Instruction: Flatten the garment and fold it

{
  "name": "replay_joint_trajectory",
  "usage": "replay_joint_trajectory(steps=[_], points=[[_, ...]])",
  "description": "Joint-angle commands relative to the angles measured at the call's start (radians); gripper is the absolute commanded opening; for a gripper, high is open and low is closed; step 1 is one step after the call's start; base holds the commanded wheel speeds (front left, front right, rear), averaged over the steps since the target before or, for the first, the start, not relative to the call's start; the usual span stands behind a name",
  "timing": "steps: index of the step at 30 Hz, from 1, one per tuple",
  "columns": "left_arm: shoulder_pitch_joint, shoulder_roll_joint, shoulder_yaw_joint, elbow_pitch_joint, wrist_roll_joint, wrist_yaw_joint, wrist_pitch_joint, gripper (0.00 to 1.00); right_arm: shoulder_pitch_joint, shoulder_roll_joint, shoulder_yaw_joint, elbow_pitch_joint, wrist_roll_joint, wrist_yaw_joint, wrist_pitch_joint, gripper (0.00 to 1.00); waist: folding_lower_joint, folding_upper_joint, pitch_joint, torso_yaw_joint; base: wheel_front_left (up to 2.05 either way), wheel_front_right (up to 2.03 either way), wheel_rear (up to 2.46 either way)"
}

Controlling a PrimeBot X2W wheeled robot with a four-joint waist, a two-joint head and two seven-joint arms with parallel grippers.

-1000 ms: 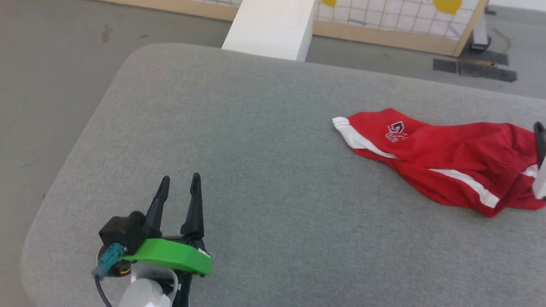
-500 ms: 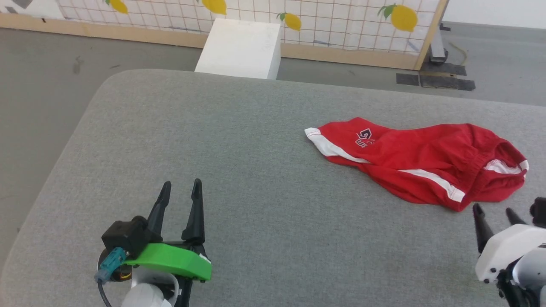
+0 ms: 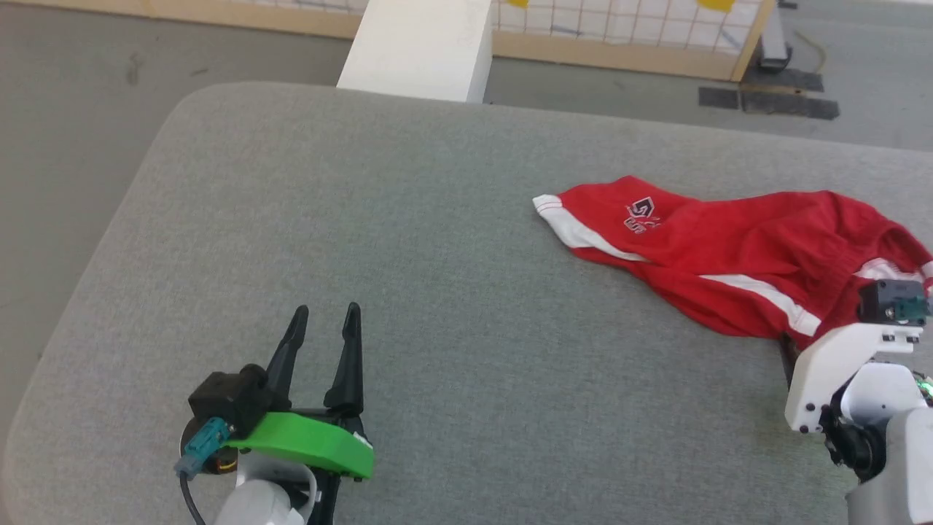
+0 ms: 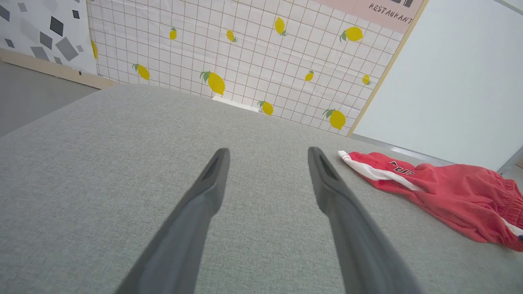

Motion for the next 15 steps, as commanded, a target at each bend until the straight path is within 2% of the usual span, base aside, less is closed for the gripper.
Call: replay_joint_trajectory(steps=[1, 6, 7, 8, 9, 15], points=[[-0.017, -0.003, 0.001, 0.003, -0.005, -0.005, -0.004, 1.00, -0.023, -0.006, -0.003, 0.014, -0.013, -0.001, 0.003, 1.00, 0.0000, -0.0001, 0.020, 0.018, 0.00, 0.00, 0.00], [-0.022, -0.004, 0.005, 0.001, -0.005, -0.004, -0.004, 1.00, -0.056, -0.024, 0.000, 0.057, -0.025, -0.001, -0.009, 1.00, 0.0000, -0.0001, 0.038, 0.028, 0.00, 0.00, 0.00], [-0.023, -0.004, 0.006, 0.000, -0.005, -0.004, -0.004, 1.00, -0.061, -0.027, -0.001, 0.064, -0.025, -0.001, -0.012, 0.49, 0.0000, -0.0001, 0.041, 0.028, 0.00, 0.00, 0.00], [-0.024, -0.004, 0.007, -0.001, -0.005, -0.003, -0.004, 1.00, -0.064, -0.029, -0.001, 0.068, -0.026, -0.001, -0.016, 0.32, 0.0000, -0.0001, 0.043, 0.029, 0.00, 0.00, 0.00], [-0.025, -0.004, 0.008, -0.001, -0.005, -0.003, -0.004, 1.00, -0.067, -0.032, 0.001, 0.073, -0.028, -0.001, -0.019, 0.00, 0.0000, -0.0001, 0.045, 0.029, 0.00, 0.00, 0.00], [-0.033, -0.005, 0.005, 0.007, -0.006, -0.003, -0.004, 1.00, -0.071, -0.038, 0.022, 0.074, -0.017, -0.001, -0.031, 0.00, 0.0000, -0.0001, 0.044, 0.021, 0.00, 0.00, 0.00]])
